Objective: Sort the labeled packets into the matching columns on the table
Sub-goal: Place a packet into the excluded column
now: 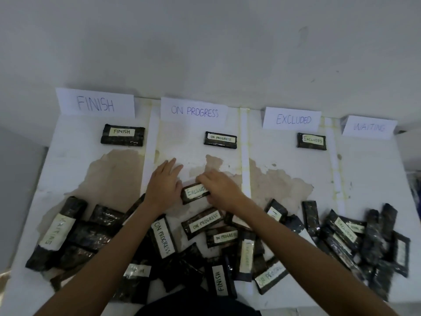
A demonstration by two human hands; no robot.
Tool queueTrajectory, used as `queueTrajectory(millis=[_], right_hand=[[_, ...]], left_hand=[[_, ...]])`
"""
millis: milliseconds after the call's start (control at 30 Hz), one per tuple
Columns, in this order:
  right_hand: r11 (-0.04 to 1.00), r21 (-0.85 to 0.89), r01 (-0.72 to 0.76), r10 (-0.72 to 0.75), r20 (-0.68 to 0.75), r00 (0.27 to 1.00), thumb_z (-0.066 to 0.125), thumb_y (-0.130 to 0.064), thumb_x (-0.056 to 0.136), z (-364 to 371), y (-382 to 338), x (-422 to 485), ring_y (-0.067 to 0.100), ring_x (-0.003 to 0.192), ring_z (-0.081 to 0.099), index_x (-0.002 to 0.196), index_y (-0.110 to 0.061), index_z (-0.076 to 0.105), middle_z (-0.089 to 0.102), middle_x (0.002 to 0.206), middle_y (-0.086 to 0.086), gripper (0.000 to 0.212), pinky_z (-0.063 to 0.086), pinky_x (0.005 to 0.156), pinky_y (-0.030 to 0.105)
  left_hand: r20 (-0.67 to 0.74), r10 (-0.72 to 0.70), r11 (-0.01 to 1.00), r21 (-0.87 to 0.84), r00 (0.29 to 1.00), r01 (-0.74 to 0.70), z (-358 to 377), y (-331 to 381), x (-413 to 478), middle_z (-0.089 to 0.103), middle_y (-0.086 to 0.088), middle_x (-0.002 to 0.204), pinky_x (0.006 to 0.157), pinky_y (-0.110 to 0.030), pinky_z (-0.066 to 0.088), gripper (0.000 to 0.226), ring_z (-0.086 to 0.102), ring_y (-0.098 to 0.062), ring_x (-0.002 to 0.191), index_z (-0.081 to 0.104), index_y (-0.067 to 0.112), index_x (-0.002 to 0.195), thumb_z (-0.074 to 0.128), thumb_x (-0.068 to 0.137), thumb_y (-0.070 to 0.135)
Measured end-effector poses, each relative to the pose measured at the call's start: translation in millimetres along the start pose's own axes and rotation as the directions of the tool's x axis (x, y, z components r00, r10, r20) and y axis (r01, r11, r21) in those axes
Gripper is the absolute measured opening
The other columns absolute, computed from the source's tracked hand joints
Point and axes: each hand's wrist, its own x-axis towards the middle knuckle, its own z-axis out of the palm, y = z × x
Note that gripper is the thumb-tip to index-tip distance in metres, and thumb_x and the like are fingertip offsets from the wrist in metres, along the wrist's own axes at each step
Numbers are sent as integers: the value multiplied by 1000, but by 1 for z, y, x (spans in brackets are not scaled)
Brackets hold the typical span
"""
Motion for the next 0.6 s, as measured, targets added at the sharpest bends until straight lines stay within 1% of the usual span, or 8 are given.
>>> queueTrajectory(millis=[100,167,267,333,433,500,600], right_hand=[[997,-51,-63,63,-9,998,71,7,59,-24,47,-23,36,78,59,98,-3,61,64,92,17,41,49,62,41],[986,-65,-156,155,-24,988,74,5,60,-38,78,-37,39,78,59,97,-1,63,64,92,19,40,52,60,44],[951,-23,-308,306,-82,949,74,2,65,-55,120,-51,39,86,57,102,0,63,63,99,20,38,51,67,46],[923,-7,-385,382,-107,918,72,-1,70,-62,144,-52,38,92,54,107,-1,61,61,105,19,38,49,72,46],[894,18,-447,446,-120,887,70,1,72,-67,178,-49,38,93,52,108,-2,60,60,107,18,38,47,74,45],[886,15,-463,461,-128,878,69,2,74,-70,200,-47,37,95,52,109,-2,60,60,108,17,37,46,75,44],[885,17,-466,464,-134,876,69,1,74,-71,229,-44,35,96,52,110,-4,59,60,110,15,37,47,76,43]], left_hand=[[-20,52,998,-20,998,-52,7,33,16,41,-16,143,105,-51,35,55,35,-37,133,48,8,131,32,85,33],[-21,68,997,-17,997,-69,13,55,30,41,-16,143,106,-49,34,53,35,-36,133,48,8,132,40,84,26],[-22,116,993,-28,993,-117,25,89,49,44,-17,141,105,-49,36,52,39,-37,130,49,6,130,42,81,22],[12,158,987,-11,987,-158,34,114,59,41,-15,143,108,-49,33,53,37,-35,131,46,8,133,42,82,23],[77,183,983,-3,980,-184,53,146,75,34,-10,148,110,-45,27,53,31,-31,135,38,12,139,48,87,19],[83,191,982,-10,978,-190,67,163,86,34,-11,148,109,-45,31,54,32,-31,135,38,12,139,49,86,17],[63,192,981,-11,979,-192,81,181,104,41,-17,143,106,-49,37,56,37,-34,132,43,7,135,44,80,16]])
